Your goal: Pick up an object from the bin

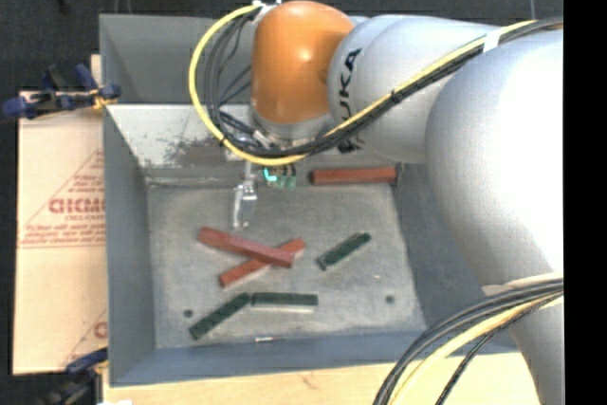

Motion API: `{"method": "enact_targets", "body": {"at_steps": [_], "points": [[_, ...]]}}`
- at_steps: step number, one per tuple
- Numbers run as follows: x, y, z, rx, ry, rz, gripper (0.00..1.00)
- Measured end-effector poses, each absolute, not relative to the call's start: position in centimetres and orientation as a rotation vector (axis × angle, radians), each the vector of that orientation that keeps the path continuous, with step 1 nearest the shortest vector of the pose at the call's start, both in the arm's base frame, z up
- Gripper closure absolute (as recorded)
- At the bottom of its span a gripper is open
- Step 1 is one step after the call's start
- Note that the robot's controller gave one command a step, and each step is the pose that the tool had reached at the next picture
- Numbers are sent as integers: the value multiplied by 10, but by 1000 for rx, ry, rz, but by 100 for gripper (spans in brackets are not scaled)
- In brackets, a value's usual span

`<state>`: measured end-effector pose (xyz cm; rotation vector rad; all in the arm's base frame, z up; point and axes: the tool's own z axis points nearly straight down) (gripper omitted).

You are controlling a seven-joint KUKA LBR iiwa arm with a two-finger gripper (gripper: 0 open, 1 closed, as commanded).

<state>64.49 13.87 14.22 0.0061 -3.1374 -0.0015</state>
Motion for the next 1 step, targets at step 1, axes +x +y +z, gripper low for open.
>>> {"method": "enact_targets", "body": {"at_steps": [1], "points": [[647, 138, 147, 2, -3146, -3, 0]]}}
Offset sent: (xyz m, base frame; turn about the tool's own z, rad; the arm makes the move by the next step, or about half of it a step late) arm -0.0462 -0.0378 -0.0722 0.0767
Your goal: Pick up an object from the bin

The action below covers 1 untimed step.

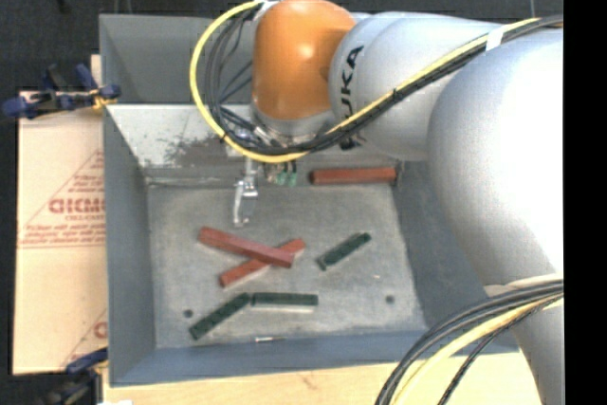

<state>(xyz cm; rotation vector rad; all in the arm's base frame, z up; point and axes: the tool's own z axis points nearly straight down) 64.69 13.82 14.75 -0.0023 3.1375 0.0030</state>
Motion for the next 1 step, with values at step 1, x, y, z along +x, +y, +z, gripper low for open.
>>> {"method": "enact_targets", "body": {"at_steps": [1], "points": [[602, 101, 73, 109, 3128, 7, 0]]}}
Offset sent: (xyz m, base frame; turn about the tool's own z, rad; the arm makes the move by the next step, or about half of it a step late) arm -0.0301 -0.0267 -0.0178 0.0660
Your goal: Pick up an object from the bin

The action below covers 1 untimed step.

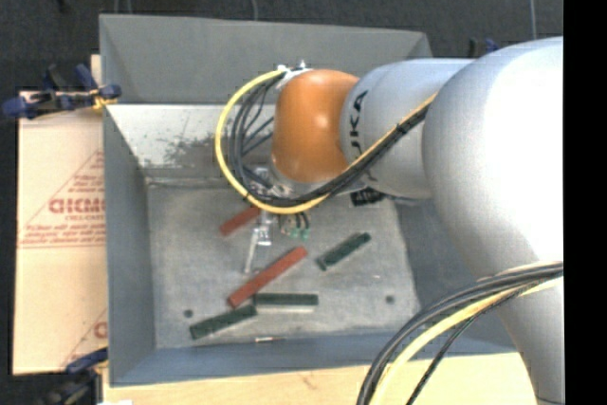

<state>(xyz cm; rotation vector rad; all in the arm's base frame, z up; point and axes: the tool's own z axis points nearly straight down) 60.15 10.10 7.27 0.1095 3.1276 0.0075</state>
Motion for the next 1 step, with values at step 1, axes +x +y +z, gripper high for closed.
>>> {"method": "enact_targets", "body": {"at_steps": [1], "points": [[606, 105, 80, 105, 3135, 3, 0]]}}
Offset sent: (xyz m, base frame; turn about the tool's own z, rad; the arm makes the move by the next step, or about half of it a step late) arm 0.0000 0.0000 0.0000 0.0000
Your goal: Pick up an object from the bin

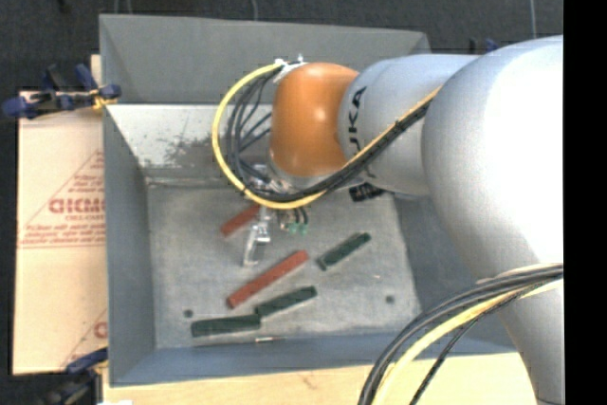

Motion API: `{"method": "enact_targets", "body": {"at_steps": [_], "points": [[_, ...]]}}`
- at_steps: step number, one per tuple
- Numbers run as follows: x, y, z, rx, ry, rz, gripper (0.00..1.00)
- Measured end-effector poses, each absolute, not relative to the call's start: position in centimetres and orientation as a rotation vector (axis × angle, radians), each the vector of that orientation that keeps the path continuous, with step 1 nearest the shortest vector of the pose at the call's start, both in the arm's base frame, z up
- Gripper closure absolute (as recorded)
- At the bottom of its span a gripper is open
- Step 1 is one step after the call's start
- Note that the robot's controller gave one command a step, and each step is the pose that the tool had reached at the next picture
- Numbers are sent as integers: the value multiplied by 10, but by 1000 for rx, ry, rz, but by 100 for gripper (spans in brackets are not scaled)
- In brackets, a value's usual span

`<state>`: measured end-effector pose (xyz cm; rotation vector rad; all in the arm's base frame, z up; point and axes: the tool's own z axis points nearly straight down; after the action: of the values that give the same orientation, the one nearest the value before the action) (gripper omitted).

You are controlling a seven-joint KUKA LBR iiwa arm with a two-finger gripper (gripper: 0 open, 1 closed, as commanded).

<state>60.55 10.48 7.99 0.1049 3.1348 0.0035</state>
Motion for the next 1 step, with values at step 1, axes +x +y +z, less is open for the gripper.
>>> {"method": "enact_targets", "body": {"at_steps": [1], "points": [[605, 102, 77, 111, 3131, 6, 0]]}}
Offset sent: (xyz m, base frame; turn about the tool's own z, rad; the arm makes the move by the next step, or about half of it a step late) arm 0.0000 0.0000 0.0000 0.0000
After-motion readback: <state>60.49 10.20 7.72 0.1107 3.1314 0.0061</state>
